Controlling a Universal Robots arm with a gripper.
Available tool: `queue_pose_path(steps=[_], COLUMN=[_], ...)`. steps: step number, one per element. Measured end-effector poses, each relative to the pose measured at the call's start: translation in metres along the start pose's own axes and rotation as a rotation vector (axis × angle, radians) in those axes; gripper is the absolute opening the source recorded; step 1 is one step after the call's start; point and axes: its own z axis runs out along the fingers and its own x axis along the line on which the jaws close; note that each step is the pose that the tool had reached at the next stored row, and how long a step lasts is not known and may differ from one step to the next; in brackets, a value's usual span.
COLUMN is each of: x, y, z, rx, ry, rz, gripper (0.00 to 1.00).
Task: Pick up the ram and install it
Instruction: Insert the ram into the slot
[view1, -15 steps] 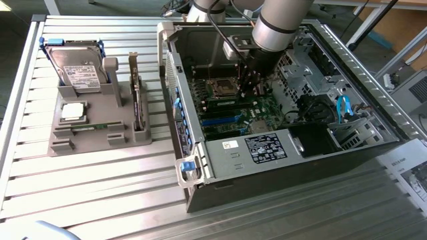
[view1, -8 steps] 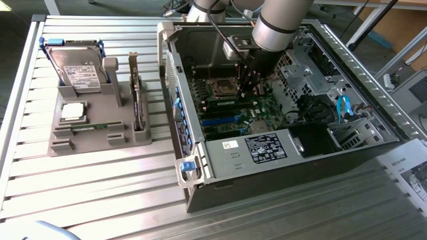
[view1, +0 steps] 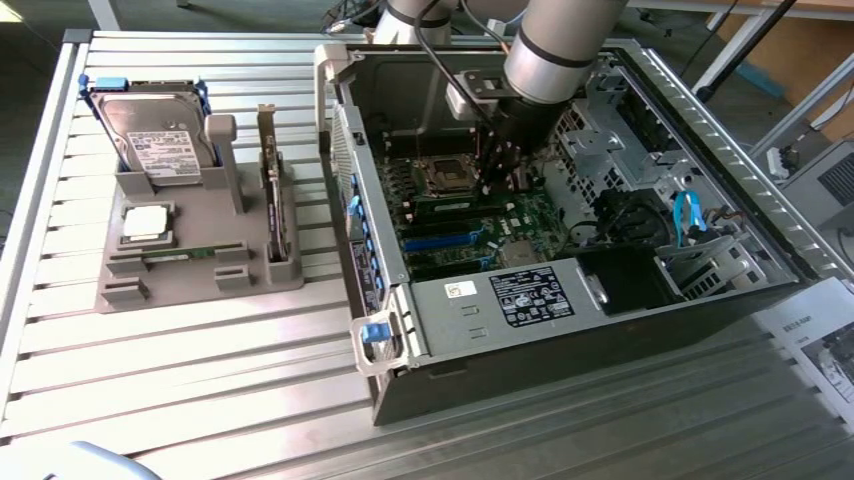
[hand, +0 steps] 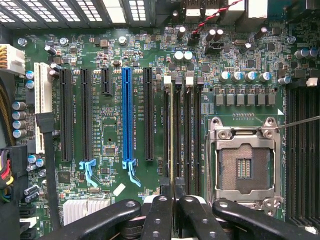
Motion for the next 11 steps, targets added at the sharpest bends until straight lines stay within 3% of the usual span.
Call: queue_pose_path(steps=[11], x=[0.0001], y=[-0.0001], z=[0.0029], rx=[-0.0002], ry=[0.0004], rz=[0.0], gripper=[0.12])
